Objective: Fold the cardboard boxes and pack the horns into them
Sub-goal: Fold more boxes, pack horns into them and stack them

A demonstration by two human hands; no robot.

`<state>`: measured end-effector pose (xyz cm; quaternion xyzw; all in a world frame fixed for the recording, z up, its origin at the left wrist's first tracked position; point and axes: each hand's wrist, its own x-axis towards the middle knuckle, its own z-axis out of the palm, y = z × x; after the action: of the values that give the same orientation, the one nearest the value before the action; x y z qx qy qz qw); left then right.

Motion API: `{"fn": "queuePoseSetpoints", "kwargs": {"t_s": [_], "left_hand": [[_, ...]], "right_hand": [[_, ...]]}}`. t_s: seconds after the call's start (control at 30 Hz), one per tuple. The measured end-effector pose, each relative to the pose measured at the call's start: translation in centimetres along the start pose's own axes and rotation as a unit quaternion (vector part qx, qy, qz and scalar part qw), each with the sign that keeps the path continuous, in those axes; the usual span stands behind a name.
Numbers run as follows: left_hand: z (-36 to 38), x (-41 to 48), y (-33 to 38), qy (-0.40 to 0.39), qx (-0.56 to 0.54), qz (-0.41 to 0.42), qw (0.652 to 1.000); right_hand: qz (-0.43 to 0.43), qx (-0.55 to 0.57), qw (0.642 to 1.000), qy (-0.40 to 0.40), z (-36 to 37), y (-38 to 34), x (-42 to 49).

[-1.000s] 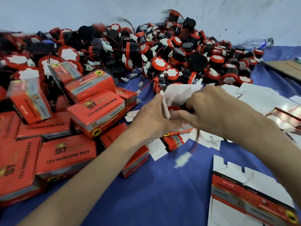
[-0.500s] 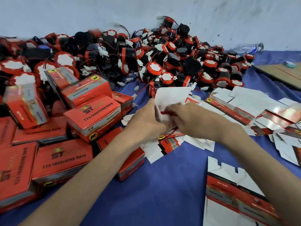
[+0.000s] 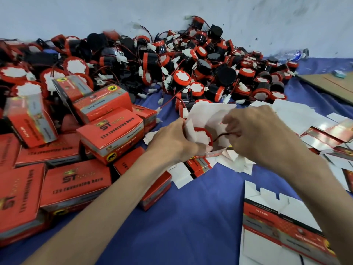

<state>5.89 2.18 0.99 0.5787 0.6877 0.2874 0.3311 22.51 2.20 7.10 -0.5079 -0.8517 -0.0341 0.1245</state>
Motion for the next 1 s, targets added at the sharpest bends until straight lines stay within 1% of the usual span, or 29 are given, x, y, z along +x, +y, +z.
{"fn": "queuePoseSetpoints", "kwargs": {"t_s": [0.07,0.1,0.13,0.2,0.23,0.27,0.33,0.4,0.47,0.53,0.6,0.7,0.77,0.83,0.93,1.0], "left_hand": [[0.0,-0.1,0.0,-0.011,-0.001,0.002,1.000],[0.0,-0.1,-0.1,-0.017,-0.004,0.005,1.000],[0.0,-0.1,-0.1,-0.021,-0.009,0.007,1.000],[0.0,-0.1,-0.1,-0.021,-0.005,0.013,1.000],[0.0,0.0,-0.1,-0.019,0.002,0.016,1.000],[0.0,0.1,-0.1,-0.017,0.009,0.018,1.000],[0.1,0.2,-0.2,-0.015,0.016,0.025,0.999],[0.1,0.3,-0.3,-0.015,0.014,0.037,0.999],[0.1,0.4,-0.4,-0.013,0.007,0.044,0.999],[0.0,0.5,-0.4,-0.007,-0.008,0.040,0.999],[0.0,0.4,-0.4,-0.004,-0.029,0.034,0.999],[0.0,0.3,-0.5,-0.005,-0.036,0.039,0.999],[0.0,0.3,-0.5,-0.002,-0.036,0.041,0.998],[0.0,0.4,-0.6,0.000,-0.036,0.049,0.998],[0.1,0.3,-0.6,0.004,-0.037,0.062,0.997],[0.1,0.4,-0.7,0.006,-0.034,0.065,0.997]], "right_hand": [[0.010,-0.078,0.997,-0.015,-0.5,0.0,-0.2],[0.007,-0.098,0.995,-0.020,-0.6,-0.2,-0.1],[-0.004,-0.091,0.996,-0.011,-0.7,-0.2,0.1],[-0.016,0.000,1.000,0.018,-0.8,-0.6,0.6],[-0.016,0.054,0.998,0.020,-0.7,-0.9,0.8],[-0.017,0.098,0.995,0.012,-0.5,-1.3,1.0],[-0.025,0.152,0.988,-0.001,0.0,-1.7,1.0],[-0.048,0.180,0.982,0.019,0.6,-1.9,0.8],[-0.084,0.163,0.982,0.039,1.4,-1.6,0.7],[-0.114,0.142,0.982,0.042,2.5,-1.2,0.6],[-0.129,0.140,0.979,0.076,3.6,-0.8,0.5],[-0.131,0.138,0.965,0.182,4.4,-0.3,0.6],[-0.141,0.150,0.957,0.206,4.5,-0.1,0.8],[-0.149,0.164,0.957,0.189,4.7,-0.3,0.8],[-0.171,0.137,0.967,0.127,5.0,-1.0,0.8],[-0.203,0.126,0.967,0.091,4.7,-0.8,0.9]]}}
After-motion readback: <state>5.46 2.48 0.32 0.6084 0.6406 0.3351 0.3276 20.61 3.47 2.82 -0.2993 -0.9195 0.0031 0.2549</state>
